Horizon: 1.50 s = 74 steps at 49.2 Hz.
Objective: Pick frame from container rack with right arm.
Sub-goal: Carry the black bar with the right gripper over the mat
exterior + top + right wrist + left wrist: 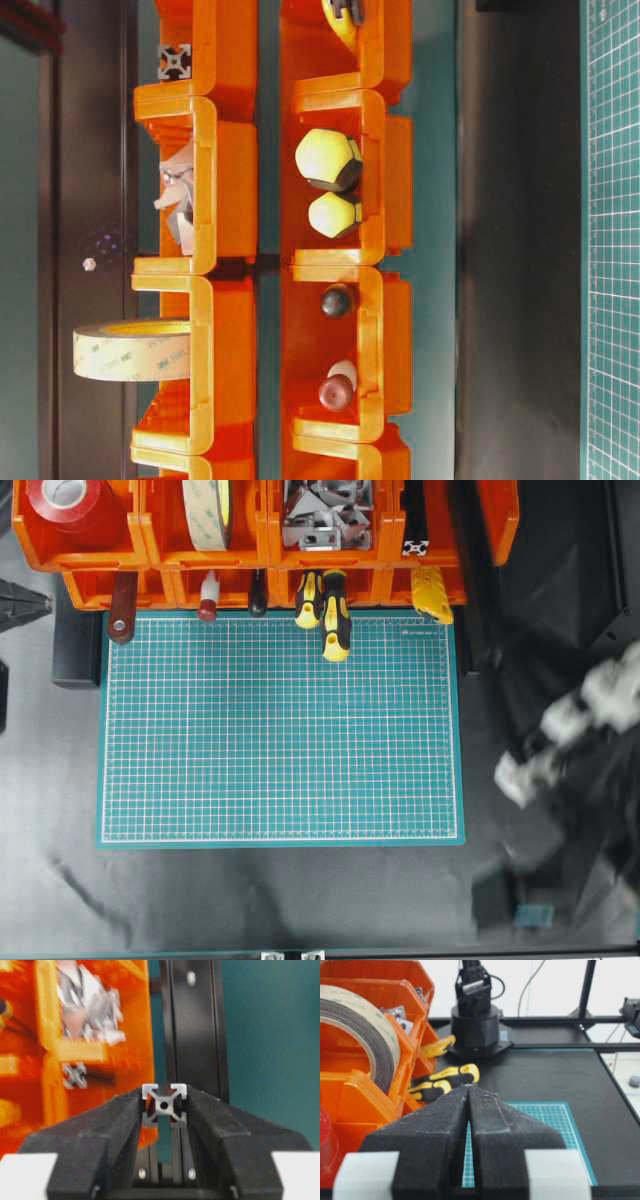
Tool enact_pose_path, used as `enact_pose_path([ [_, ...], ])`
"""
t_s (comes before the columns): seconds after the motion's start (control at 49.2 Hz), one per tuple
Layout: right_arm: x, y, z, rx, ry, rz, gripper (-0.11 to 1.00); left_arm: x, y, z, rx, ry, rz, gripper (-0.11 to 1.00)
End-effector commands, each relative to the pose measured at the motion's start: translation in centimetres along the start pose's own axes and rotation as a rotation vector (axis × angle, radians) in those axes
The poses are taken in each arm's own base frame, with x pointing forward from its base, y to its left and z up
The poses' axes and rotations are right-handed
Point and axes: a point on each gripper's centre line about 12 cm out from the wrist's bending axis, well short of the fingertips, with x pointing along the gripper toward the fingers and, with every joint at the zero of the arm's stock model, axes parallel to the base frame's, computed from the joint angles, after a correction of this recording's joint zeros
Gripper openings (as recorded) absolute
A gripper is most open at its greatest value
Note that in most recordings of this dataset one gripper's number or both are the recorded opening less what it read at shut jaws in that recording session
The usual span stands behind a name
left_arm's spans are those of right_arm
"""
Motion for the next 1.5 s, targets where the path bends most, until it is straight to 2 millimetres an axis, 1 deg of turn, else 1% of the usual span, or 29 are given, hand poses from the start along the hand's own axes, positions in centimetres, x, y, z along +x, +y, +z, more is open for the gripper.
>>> enact_pose_path([
  [0.0,-1.8,-0.2,2.0,0.021,-0.057,0.025,0.26,0.0,0.0,0.7,-0.008,-0.021,0.002,0.00],
  [0.122,-3.3,2.4,4.3,-0.025,-0.103,0.075,0.26,-0.5,0.0,1.4,-0.026,-0.049,0.002,0.00],
  [0.163,-3.7,3.4,4.9,-0.049,-0.113,0.097,0.26,-0.7,0.1,1.7,-0.031,-0.061,0.001,0.00],
  [0.183,-4.1,4.4,5.2,-0.070,-0.122,0.116,0.26,-0.8,0.1,1.8,-0.029,-0.064,0.002,0.00],
  [0.325,-5.0,8.3,6.3,-0.143,-0.155,0.216,0.26,-1.2,0.0,2.3,-0.031,-0.094,0.000,0.00],
  [0.406,-5.0,10.5,6.4,-0.182,-0.160,0.262,0.26,-1.1,0.0,2.5,-0.037,-0.100,-0.005,0.00],
  [0.508,-4.1,12.9,6.3,-0.235,-0.179,0.302,0.26,-0.8,-0.3,2.4,-0.055,-0.090,-0.020,0.00],
  [0.63,-2.8,15.0,5.9,-0.275,-0.219,0.342,0.26,-0.7,-0.5,2.2,-0.064,-0.076,-0.032,0.00],
  [0.732,-1.3,16.3,5.9,-0.293,-0.260,0.377,0.26,-0.9,-0.5,2.4,-0.064,-0.087,-0.032,0.00],
  [0.874,0.7,17.4,6.1,-0.296,-0.308,0.424,0.26,-1.1,-0.5,2.7,-0.063,-0.098,-0.034,0.00],
  [1.057,4.3,18.8,6.3,-0.292,-0.337,0.474,0.26,-1.1,-0.5,2.6,-0.062,-0.096,-0.034,0.00],
  [1.219,7.6,18.7,6.5,-0.265,-0.348,0.483,0.26,-0.9,-0.5,2.3,-0.061,-0.084,-0.031,0.00],
  [1.321,9.6,18.9,6.1,-0.261,-0.327,0.496,0.26,-0.8,-0.5,2.3,-0.063,-0.082,-0.032,0.00],
  [1.382,10.4,19.0,6.0,-0.255,-0.322,0.502,0.26,-0.8,-0.5,2.2,-0.063,-0.081,-0.034,0.00],
  [1.483,10.8,19.3,6.0,-0.254,-0.329,0.513,0.26,-0.9,-0.6,2.4,-0.063,-0.087,-0.035,0.00],
])
